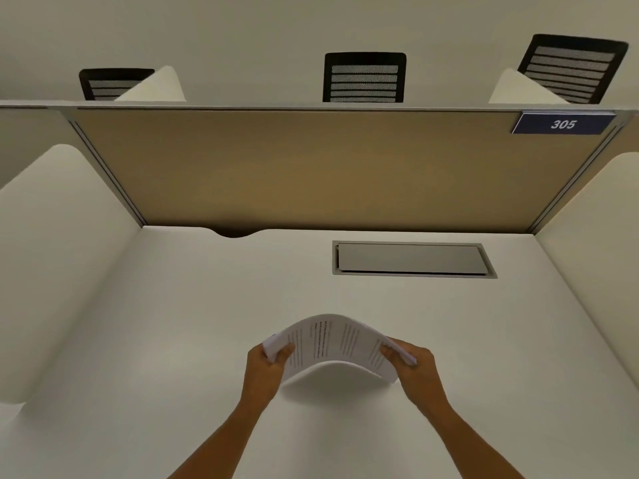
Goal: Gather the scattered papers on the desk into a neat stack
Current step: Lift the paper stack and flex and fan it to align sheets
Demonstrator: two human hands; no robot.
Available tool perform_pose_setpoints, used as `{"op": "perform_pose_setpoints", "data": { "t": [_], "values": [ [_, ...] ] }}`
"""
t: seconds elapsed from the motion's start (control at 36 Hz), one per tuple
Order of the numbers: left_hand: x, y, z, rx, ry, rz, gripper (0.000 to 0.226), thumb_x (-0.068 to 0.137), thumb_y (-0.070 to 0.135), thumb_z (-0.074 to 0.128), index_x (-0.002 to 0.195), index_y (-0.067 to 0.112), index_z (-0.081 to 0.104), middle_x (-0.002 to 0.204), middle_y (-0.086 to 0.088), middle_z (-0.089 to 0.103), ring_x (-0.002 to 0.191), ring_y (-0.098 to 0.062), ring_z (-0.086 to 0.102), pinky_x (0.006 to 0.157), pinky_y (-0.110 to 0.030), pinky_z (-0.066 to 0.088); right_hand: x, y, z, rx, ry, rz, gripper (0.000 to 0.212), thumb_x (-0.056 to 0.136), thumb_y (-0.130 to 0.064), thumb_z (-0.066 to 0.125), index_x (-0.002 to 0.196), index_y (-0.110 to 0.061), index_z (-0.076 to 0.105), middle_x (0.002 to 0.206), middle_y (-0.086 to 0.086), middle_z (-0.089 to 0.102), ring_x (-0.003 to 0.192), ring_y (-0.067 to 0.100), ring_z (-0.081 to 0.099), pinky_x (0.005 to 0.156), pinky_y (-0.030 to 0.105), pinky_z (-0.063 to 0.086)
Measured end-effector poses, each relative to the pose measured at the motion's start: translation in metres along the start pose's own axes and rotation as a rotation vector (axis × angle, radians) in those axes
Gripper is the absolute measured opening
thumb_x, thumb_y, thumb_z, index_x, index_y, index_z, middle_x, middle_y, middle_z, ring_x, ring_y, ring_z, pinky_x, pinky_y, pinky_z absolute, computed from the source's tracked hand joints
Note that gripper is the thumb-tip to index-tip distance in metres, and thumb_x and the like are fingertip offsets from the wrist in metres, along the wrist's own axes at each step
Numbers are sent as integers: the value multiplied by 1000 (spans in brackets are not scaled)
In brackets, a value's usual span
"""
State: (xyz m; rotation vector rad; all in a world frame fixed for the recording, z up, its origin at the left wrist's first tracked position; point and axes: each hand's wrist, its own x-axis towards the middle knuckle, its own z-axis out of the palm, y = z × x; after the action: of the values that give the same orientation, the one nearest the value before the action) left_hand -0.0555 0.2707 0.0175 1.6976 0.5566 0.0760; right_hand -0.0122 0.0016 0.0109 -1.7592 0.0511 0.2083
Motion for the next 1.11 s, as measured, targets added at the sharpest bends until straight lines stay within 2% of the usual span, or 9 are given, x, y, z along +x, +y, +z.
{"op": "perform_pose_setpoints", "data": {
  "t": [0.14, 0.22, 0.36, 0.42, 0.53, 0.83, 1.0, 1.06, 1.11],
  "values": [
    [-6, -15, 6, 1, -12, -17, 18, 88, 11, 67, 96, 26, 68, 89, 4, 72, 88, -15, 68, 58, -17, 57, -7, 10, 7, 6, 62, 20, 27, 94, -8, 62, 89, -27, 80, 82, 2, 78, 82, 20, 73, 75, 36, 58],
    [-6, -22, 5, -11, 1, -28, 17, 87, 9, 68, 100, 21, 68, 90, 3, 72, 88, -18, 68, 60, -16, 57, -6, 9, 7, -8, 65, 19, 44, 95, -1, 59, 82, -38, 79, 80, 4, 77, 75, 14, 71, 68, 30, 57],
    [0, -23, 3, -10, -9, -37, 19, 87, 9, 68, 105, 15, 67, 91, 0, 70, 88, -20, 66, 57, -14, 56, -2, 10, 5, -9, 37, 54, 36, 94, -5, 60, 76, -30, 78, 76, 12, 74, 72, 17, 66, 66, 30, 53],
    [2, -20, 1, -17, -9, -37, 18, 87, 8, 68, 103, 16, 67, 89, 2, 69, 85, -18, 65, 55, -14, 55, 0, 8, 3, -9, 33, 61, 40, 94, -1, 59, 76, -31, 79, 78, 7, 76, 74, 15, 68, 68, 30, 54],
    [4, -17, -1, -32, -15, -34, 16, 87, 10, 68, 98, 23, 68, 88, 4, 70, 85, -14, 65, 57, -15, 53, 2, 1, 0, 11, 30, 53, 31, 93, 1, 60, 88, -23, 79, 82, -4, 78, 78, 7, 71, 70, 20, 55],
    [7, -23, -4, 1, -29, -32, 29, 86, 10, 70, 87, 39, 63, 88, 8, 68, 85, -13, 65, 64, -19, 52, 7, 7, 0, -62, 15, 113, 23, 93, -11, 65, 81, -29, 74, 70, -10, 74, 67, 3, 66, 61, 19, 51],
    [7, -26, -5, -6, -23, -13, 31, 85, 6, 70, 84, 37, 69, 76, 11, 74, 81, -9, 69, 59, -14, 55, 5, 10, 1, -37, 34, 107, 12, 92, -15, 66, 90, -19, 77, 79, 0, 77, 73, 8, 69, 66, 21, 53],
    [6, -31, -4, 3, -28, -21, 27, 85, 8, 70, 87, 35, 69, 81, 8, 75, 84, -12, 69, 59, -15, 56, 4, 15, 2, -31, 36, 122, 12, 88, -24, 67, 91, -19, 78, 80, 0, 77, 75, 9, 69, 69, 22, 52],
    [7, -37, -4, 1, -18, -39, 20, 85, 11, 71, 90, 30, 68, 90, -2, 73, 88, -20, 69, 58, -19, 56, 5, 18, 4, -36, 38, 139, 12, 89, -21, 66, 93, -20, 78, 83, -3, 78, 80, 10, 71, 72, 21, 52]
  ]
}}
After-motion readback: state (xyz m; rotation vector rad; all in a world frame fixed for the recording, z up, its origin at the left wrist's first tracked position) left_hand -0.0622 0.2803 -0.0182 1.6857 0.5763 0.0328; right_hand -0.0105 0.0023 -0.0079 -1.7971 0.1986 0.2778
